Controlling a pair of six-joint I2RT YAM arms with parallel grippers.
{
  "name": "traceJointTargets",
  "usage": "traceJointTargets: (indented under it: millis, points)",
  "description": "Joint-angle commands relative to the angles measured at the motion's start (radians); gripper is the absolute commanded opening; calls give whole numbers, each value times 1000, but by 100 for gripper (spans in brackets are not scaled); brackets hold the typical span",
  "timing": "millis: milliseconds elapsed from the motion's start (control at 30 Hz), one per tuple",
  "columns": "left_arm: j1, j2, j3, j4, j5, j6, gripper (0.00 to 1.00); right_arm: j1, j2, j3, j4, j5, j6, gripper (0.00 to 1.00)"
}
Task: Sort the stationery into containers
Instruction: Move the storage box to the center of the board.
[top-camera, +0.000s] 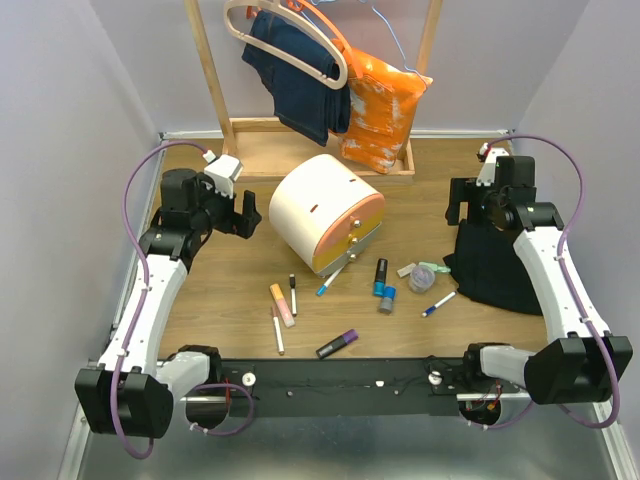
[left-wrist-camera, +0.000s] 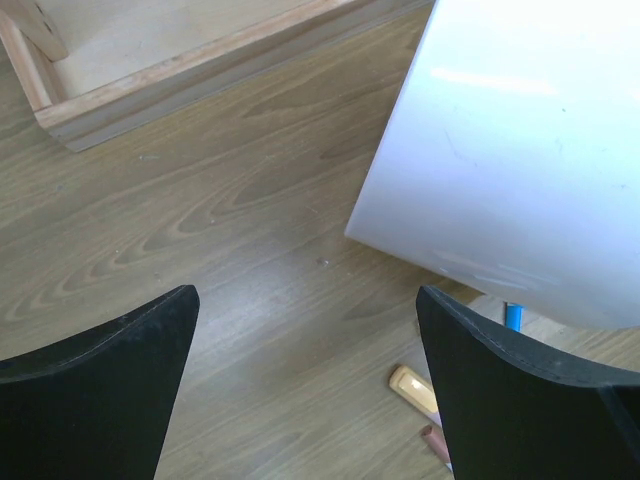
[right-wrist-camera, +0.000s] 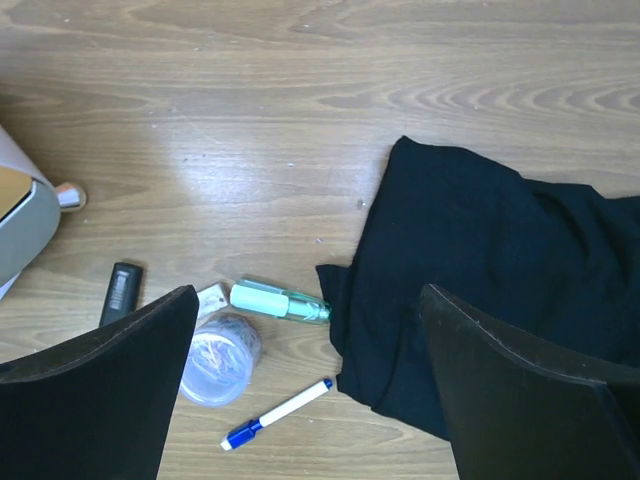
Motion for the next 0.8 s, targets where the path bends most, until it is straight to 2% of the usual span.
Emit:
traceJointTargets:
  millis: [0, 33, 167, 333, 400, 433, 500, 533, 600, 633, 700, 733, 767]
  points:
    - [-6, -28, -29, -39, 25, -6, 99, -1, -24, -6, -5, -89, -25, 100]
    - [-6, -32, -38, -47, 21, -17, 99, -1, -29, -14, 6, -123, -39, 100]
    - [-6, -73, -133, -79, 41, -110, 98, -1, -56, -32, 26, -445, -140, 100]
    - [-6, -104, -219, -47, 23, -199, 98, 44, -33, -84, 125, -518, -98, 100]
    - [-6, -106, -256, -13, 31, -224, 86, 63, -13, -89, 142, -507, -76, 97]
    - [-6, -104, -266, -1, 40, -234, 73, 70, -3, -98, 157, -513, -75, 93]
    - [-6, -100, -293, 36, 77, -256, 53, 89, 22, -103, 165, -539, -84, 89]
    - [-6, -97, -305, 48, 83, -273, 27, 97, 27, -106, 170, -548, -88, 81]
    - [-6, -81, -341, 79, 86, -319, 10, 122, 45, -119, 171, -573, -93, 72]
    - [-6, -75, -353, 88, 86, -333, 0, 128, 51, -123, 167, -585, -93, 50]
    - [-6, -72, -393, 129, 113, -360, 0, 148, 69, -130, 167, -610, -90, 26]
    - [-6, -72, -404, 145, 135, -366, 0, 156, 73, -136, 180, -608, -81, 10]
    - [-8, -61, -414, 159, 146, -380, 0, 163, 74, -147, 193, -596, -69, 5]
